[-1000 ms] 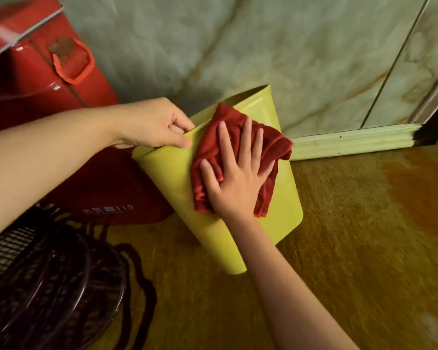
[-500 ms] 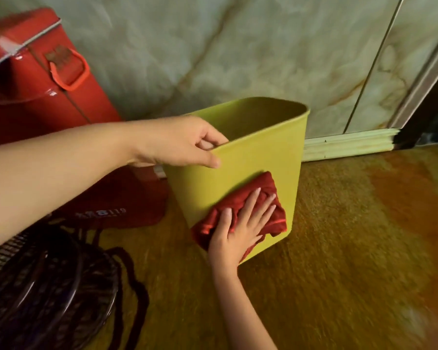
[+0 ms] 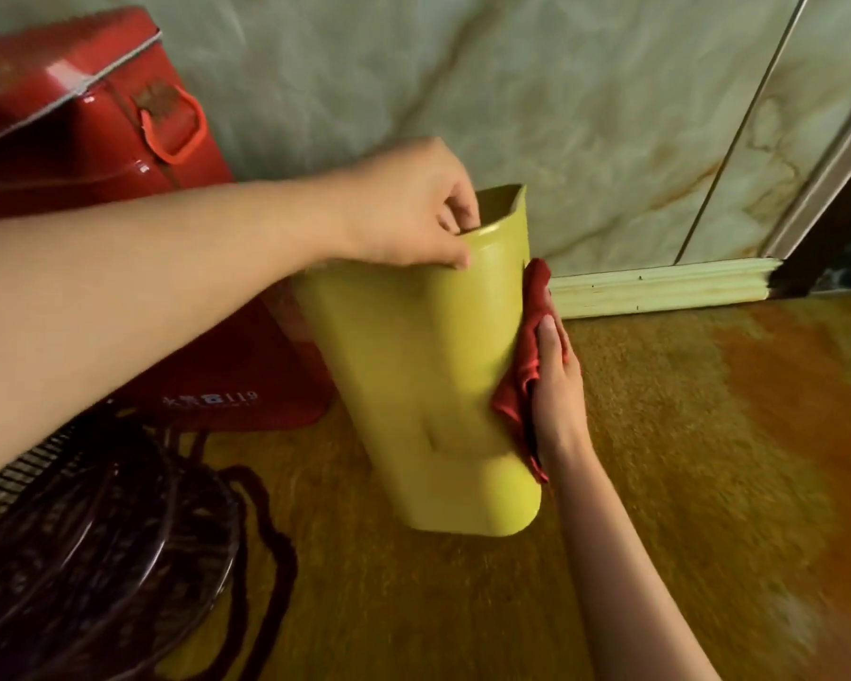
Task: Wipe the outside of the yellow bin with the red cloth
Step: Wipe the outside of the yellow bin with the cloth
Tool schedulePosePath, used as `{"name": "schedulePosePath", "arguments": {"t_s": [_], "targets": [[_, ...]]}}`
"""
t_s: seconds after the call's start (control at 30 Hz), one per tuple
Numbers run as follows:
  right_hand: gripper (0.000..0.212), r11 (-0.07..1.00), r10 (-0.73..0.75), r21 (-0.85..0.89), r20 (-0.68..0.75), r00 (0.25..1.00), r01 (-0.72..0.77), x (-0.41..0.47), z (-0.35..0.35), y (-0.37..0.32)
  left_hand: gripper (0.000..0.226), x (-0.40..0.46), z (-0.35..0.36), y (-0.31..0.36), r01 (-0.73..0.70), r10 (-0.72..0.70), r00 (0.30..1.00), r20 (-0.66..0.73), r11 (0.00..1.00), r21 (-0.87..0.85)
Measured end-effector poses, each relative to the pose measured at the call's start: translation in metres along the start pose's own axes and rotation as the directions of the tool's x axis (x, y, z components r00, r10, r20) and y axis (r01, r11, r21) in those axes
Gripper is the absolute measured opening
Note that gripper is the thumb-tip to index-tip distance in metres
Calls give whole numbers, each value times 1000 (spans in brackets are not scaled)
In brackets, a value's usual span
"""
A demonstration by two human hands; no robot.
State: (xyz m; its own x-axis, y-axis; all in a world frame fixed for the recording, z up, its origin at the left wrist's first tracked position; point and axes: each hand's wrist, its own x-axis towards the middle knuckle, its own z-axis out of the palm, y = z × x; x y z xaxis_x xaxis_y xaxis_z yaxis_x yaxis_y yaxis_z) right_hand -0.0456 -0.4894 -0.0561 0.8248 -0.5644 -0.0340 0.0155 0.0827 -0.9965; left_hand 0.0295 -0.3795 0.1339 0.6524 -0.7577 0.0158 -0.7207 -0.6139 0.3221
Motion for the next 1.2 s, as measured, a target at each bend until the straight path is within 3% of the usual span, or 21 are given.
{"name": "schedulePosePath", "arguments": {"t_s": [0.07, 0.17, 0.23, 0.27, 0.33, 0.43, 0.5, 0.63, 0.73, 0.8, 0.87, 0.93, 1.07, 1.13, 1.2], "targets": [[58, 991, 91, 89, 93, 992, -99, 6, -7, 2, 24, 14, 6, 17, -29, 30, 999, -16, 998, 47], [52, 971, 188, 122, 155, 970, -208, 7, -12, 13, 33, -6, 0, 5, -79, 65, 942, 329, 996, 29], [50, 951, 256, 129, 177, 950, -281, 1, -9, 16, 10, -33, -8, -14, -41, 26, 890, 456, 999, 22], [48, 954, 248, 123, 183, 951, -272, -4, -5, 15, 7, -44, -11, -24, -5, -2, 895, 446, 1000, 16], [45, 981, 157, 90, 152, 976, -172, -17, 7, 8, 26, -50, -16, -35, 26, -32, 954, 297, 999, 23], [52, 988, -156, -8, 5, 988, 156, -40, 25, -11, 21, -40, -22, -35, 77, -87, 983, 158, 994, 72], [61, 900, -400, -205, -35, 916, 385, -49, 38, -20, 15, -28, -18, -29, 84, -90, 988, 124, 995, 58], [67, 639, -611, -576, 22, 791, 510, -49, 54, -27, 22, -4, -4, -18, 68, -69, 997, 38, 997, 21], [66, 548, -639, -654, 75, 766, 522, -30, 39, -24, 18, -17, -17, -33, 88, -90, 971, 223, 996, 23], [64, 576, -621, -639, 63, 781, 510, -19, 30, -24, 10, -35, -21, -47, 29, -56, 942, 331, 996, 85], [62, 599, -622, -613, 47, 782, 514, -14, 34, -28, 12, -45, -19, -54, -15, -8, 937, 350, 998, 64], [60, 609, -623, -622, 8, 782, 492, -10, 46, -32, 17, -42, -20, -56, 33, -15, 928, 373, 999, -43], [56, 533, -656, -669, 61, 753, 518, -12, 43, -5, 17, -26, -22, -61, 52, -22, 904, 427, 997, -60], [59, 586, -567, -669, 64, 821, 457, -31, 27, 31, 21, -23, -25, -66, 75, -36, 920, 390, 994, -85], [62, 716, -425, -621, -27, 905, 318, -48, 7, 62, 17, -19, -26, -66, 98, -53, 933, 355, 989, -111]]}}
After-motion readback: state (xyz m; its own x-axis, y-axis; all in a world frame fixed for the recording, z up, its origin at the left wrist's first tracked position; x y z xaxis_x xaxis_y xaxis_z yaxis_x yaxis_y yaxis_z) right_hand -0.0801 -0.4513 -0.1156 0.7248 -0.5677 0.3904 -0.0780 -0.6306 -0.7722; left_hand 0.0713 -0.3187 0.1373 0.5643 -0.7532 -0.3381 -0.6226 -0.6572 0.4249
